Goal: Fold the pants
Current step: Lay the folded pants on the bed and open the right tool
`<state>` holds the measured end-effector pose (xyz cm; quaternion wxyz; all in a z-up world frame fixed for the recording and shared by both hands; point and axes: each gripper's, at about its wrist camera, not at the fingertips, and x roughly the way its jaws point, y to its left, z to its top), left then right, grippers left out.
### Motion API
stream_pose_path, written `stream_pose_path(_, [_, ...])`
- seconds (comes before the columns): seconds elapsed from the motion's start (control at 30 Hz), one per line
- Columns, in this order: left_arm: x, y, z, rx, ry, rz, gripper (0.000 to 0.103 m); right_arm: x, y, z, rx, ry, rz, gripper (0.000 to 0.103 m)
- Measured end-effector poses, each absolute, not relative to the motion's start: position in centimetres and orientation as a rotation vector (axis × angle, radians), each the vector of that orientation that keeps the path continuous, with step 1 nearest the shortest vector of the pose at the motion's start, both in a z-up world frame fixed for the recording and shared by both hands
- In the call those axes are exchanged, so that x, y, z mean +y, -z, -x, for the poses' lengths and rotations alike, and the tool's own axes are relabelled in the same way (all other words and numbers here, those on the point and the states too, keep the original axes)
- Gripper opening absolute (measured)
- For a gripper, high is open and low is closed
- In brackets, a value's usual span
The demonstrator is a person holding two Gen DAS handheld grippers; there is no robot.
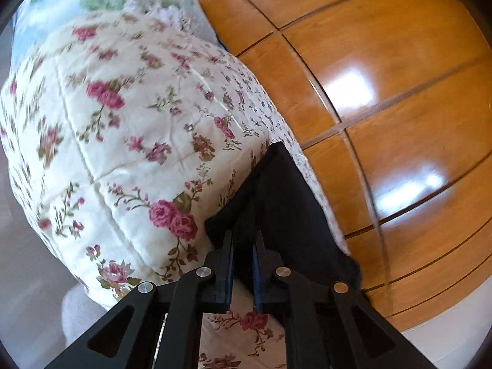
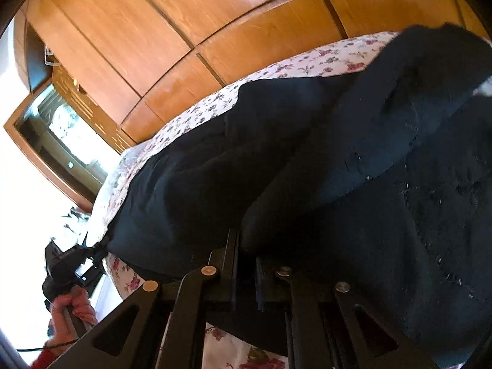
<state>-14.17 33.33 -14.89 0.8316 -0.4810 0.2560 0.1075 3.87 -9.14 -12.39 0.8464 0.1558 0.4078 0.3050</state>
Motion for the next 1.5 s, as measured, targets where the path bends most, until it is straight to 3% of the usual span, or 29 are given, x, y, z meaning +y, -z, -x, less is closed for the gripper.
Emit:
stream_pose_path(0.17, [32.1, 12.7, 13.5, 0.577, -0.345, 0.877, 0.020, -8.8, 12.3, -3.0, 0.823, -0.620, -0.306, 0.012])
stream_pose_path(0.3, [30.8, 9.7, 14.3, 0.474, -0.479, 0.728, 0.020, -8.7, 11.8, -2.7, 0.799, -0.613, -0.242, 0.017])
stream_pose_path(0.5, [27.0, 6.5, 13.1, 0.439, -0.294, 0.642, 0.022, -10.6, 10.5, -1.4, 0.744, -0.587, -0.217, 0.039])
stream_pose_path(0.63, [22.0, 6.7, 9.0, 0.526, -0.068, 0.598, 0.023, -13.1, 9.9, -0.7, 0.697, -0.517, -0.216, 0.039])
stream_pose_path(0.9, [9.4, 7.8, 2.2, 0.684, 0.300, 0.429, 0.040, -19.9, 10.7, -1.6, 0.727, -0.200, -0.194, 0.040])
stream_pose_path(1.0, [5.9, 7.6, 0.4, 0.681, 0.378, 0.320, 0.041, -21.6, 11.4, -1.8, 0.723, -0.221, -0.273, 0.040])
stream_pose_path(1.17, [2.0, 9.0, -1.1, 0.738, 0.412, 0.180, 0.042, -20.8, 11.4, -2.3, 0.721, -0.236, -0.294, 0.053])
stream_pose_path(1.27, [0.9, 9.9, -1.3, 0.758, 0.400, 0.118, 0.041, -20.8, 11.4, -2.3, 0.718, -0.224, -0.311, 0.053])
stream_pose_path(1.4, [0.8, 11.0, -1.3, 0.758, 0.395, 0.058, 0.024, -20.7, 11.5, -2.3, 0.702, -0.213, -0.318, 0.053])
stream_pose_path(1.5, [0.6, 12.1, -1.2, 0.763, 0.422, 0.031, 0.023, -20.2, 11.6, -2.0, 0.682, -0.212, -0.285, 0.056])
